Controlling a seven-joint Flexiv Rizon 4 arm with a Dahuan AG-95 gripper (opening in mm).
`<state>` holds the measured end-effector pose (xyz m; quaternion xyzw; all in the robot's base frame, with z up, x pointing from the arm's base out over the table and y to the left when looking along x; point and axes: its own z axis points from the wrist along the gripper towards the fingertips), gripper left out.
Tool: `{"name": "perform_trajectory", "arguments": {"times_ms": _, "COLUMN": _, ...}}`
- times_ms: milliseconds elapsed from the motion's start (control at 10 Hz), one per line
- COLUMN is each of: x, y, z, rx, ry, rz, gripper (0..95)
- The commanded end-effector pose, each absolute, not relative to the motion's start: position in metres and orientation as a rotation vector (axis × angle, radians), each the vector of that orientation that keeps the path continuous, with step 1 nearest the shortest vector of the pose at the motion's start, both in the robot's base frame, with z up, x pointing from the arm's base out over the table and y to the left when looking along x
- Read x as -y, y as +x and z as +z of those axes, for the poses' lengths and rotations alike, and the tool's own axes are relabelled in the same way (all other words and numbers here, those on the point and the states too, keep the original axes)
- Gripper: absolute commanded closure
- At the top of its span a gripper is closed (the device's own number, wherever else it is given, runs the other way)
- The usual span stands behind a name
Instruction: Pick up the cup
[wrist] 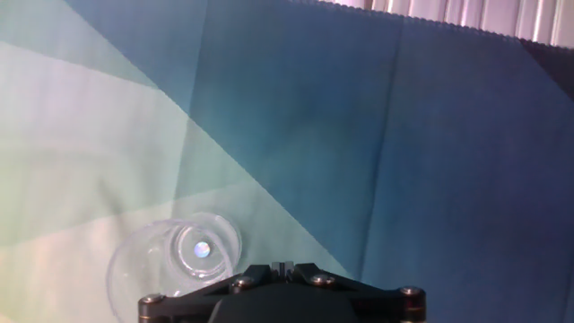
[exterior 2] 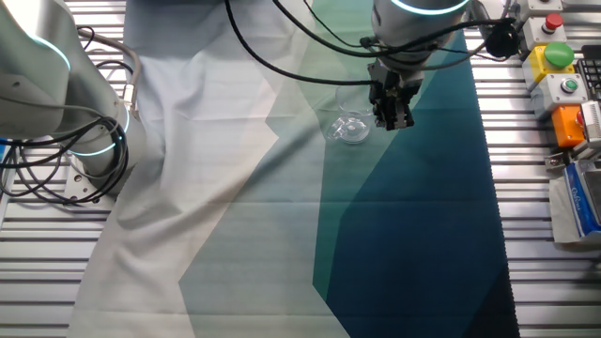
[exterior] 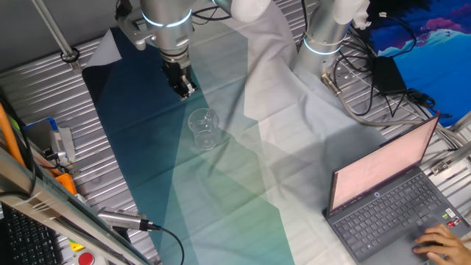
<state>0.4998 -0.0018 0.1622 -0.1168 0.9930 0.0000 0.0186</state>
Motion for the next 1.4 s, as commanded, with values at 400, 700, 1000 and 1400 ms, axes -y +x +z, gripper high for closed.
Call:
{"name": "perform_trajectory", "arguments": {"times_ms": 400, "x": 0.004, "y": 0.520, "z": 0.153, "rx": -3.063, "ry": -0.485, "rz": 0.048, "gripper": 95.0}}
{"name": "perform_trajectory", "arguments": {"times_ms": 700, "x": -0.010, "y": 0.516, "z": 0.153, "rx": -3.066, "ry": -0.449, "rz": 0.145, "gripper": 95.0}}
{"name": "perform_trajectory", "arguments": {"times_ms": 1000, "x": -0.026, "y": 0.508, "z": 0.149, "rx": -3.067, "ry": -0.449, "rz": 0.131, "gripper": 95.0}}
{"name": "perform_trajectory", "arguments": {"times_ms": 1400, "x": -0.026, "y": 0.508, "z": 0.149, "rx": -3.048, "ry": -0.539, "rz": 0.135, "gripper": 95.0}}
